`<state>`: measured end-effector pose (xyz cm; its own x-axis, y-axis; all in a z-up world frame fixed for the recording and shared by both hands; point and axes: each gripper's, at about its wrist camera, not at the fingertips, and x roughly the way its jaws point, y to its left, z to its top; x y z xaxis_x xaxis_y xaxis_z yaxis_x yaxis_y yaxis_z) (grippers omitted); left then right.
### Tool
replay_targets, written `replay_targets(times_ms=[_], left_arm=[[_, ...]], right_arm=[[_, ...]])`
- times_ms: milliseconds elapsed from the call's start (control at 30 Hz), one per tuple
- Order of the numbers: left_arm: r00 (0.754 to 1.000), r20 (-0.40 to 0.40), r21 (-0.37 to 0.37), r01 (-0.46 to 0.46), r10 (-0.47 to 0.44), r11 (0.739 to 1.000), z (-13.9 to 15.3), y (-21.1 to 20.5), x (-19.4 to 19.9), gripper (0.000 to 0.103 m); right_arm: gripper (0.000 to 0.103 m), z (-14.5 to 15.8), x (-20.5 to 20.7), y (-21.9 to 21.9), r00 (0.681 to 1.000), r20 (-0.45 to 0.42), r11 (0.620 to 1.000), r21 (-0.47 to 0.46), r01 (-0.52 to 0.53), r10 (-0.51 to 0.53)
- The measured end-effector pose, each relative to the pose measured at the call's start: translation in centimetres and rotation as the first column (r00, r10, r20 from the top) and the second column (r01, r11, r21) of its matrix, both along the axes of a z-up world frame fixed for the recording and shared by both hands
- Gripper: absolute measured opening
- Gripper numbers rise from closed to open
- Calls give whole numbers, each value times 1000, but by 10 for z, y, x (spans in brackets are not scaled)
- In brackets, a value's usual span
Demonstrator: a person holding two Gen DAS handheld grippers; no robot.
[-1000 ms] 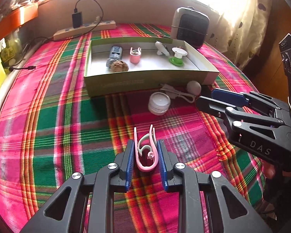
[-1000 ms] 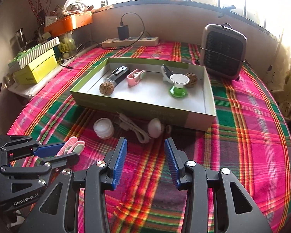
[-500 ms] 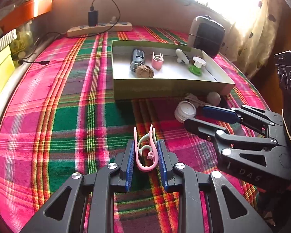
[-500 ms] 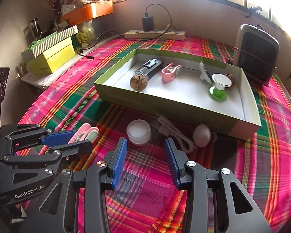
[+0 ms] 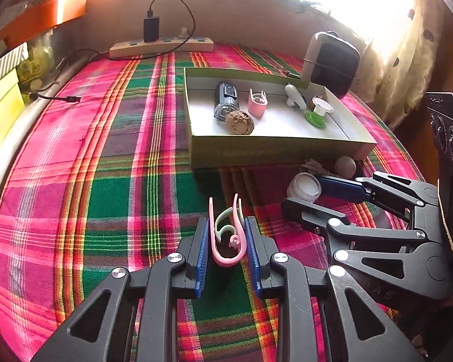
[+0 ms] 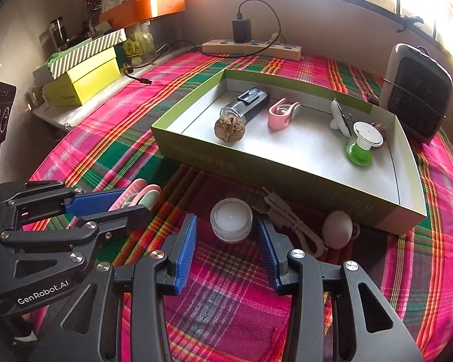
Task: Organize objects
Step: 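Carry the ear hook with the left tool while the right tool moves toward the white tealight, then close the right tool on the white tealight while the left tool holds the ear hook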
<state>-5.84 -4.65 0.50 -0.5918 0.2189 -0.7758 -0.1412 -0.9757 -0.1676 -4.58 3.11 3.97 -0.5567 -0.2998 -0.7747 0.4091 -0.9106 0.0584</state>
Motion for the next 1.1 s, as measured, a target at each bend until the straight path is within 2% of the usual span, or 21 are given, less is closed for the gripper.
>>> replay_targets(times_ms=[267,567,1100], left_arm=[[1000,-1,-1,0,0,1000,0,0,-2,21],[1000,-1,-1,-1,1,1000,0,1,-1,21],[1000,1,-2,-2,2,1000,0,2,-2,21]], right_arm=[[41,-1,-1,-5,1000,-11,999,36,-1,1],[28,-1,1,-4,1000,-19,999,45,4,-3],[28,0,1,-5,1000,-19,999,48,7,-6]])
